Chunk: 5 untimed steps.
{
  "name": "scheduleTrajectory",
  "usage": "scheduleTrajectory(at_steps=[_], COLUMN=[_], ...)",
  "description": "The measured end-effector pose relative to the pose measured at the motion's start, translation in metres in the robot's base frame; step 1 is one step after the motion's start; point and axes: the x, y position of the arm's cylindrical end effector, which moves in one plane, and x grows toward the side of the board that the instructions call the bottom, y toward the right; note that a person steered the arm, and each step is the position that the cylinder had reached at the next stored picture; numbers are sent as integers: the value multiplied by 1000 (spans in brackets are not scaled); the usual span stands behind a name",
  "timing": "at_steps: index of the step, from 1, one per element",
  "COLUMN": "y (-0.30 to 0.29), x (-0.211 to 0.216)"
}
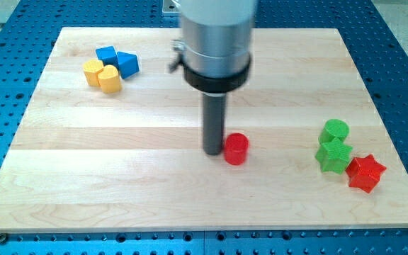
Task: Push red circle into green star
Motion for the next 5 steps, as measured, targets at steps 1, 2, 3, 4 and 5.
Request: scheduleTrajectory(at_steps=[1,2,3,4,5], y=[-29,25,81,63,88], x=[6,8,11,19,33])
